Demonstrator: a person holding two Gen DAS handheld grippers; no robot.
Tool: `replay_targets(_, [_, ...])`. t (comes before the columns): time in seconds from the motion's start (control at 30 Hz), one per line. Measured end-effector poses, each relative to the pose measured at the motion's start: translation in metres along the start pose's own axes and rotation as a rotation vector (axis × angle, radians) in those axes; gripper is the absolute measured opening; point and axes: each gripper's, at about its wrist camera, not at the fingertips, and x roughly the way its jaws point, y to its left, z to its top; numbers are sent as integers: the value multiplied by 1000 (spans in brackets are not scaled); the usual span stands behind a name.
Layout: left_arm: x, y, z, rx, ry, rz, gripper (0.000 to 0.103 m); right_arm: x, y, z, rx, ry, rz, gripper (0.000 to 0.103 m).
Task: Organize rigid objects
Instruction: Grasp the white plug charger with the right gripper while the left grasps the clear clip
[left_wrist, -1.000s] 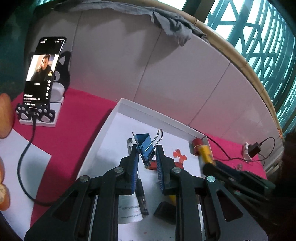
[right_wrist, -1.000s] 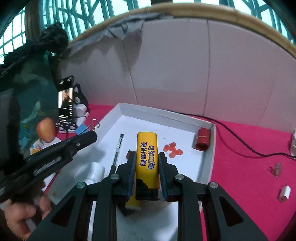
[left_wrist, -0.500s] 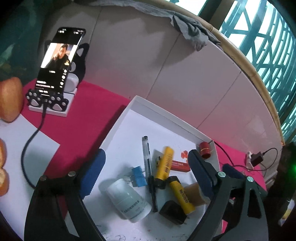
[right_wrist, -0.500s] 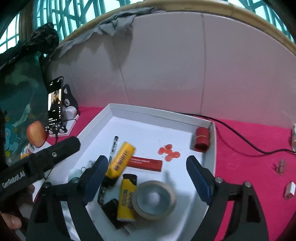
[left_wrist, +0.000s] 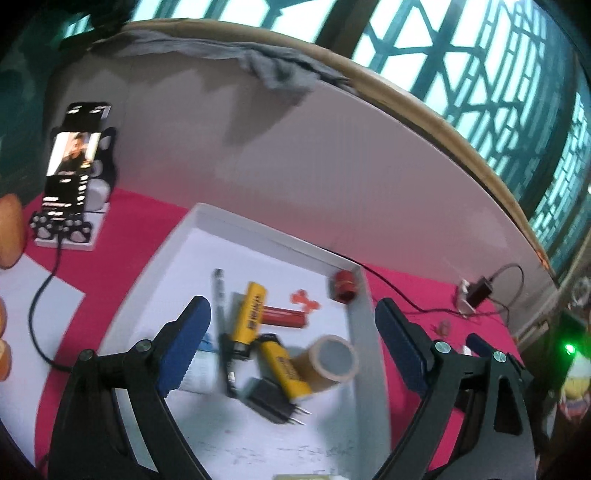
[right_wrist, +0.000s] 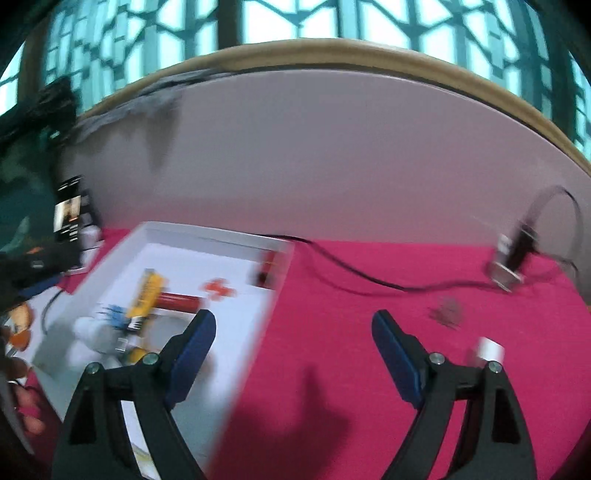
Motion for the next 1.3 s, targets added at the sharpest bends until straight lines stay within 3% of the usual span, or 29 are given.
replay_targets(0.13, [10, -29, -9, 76, 38, -16, 91, 4, -81, -20, 118, 46, -192, 87])
replay_targets(0.23, [19, -51, -17, 133, 61, -23, 91, 9, -136, -31, 231, 93, -257, 86])
replay_targets(0.37, [35, -86, -30, 218, 101, -50, 91, 27, -164, -38, 281, 149, -214, 85])
replay_targets(0.5, [54, -121, -42, 303, 143, -60, 91, 50, -155, -36, 254, 180, -183, 66])
replay_targets(0.57, [66, -140, -47, 339, 173, -76, 91, 60, -148, -29, 239, 184, -173, 64])
replay_targets(0.63, [76, -156, -50, 363, 191, -83, 91, 66, -144, -25, 237, 182, -166, 49])
replay_targets(0.73, [98, -180, -55, 395, 222, -89, 91, 71, -141, -22, 204, 193, -180, 36])
replay_targets(0.87, [139, -204, -64, 356, 315, -121, 91, 53, -162, -35, 290, 163, -118, 36])
replay_targets(1.0, [177, -228, -74, 304, 357, -144, 91, 33, -199, -52, 438, 114, -43, 36])
replay_targets(1.3, [237, -264, -78, 294, 329, -103, 91, 20, -215, -68, 525, 77, 49, 36])
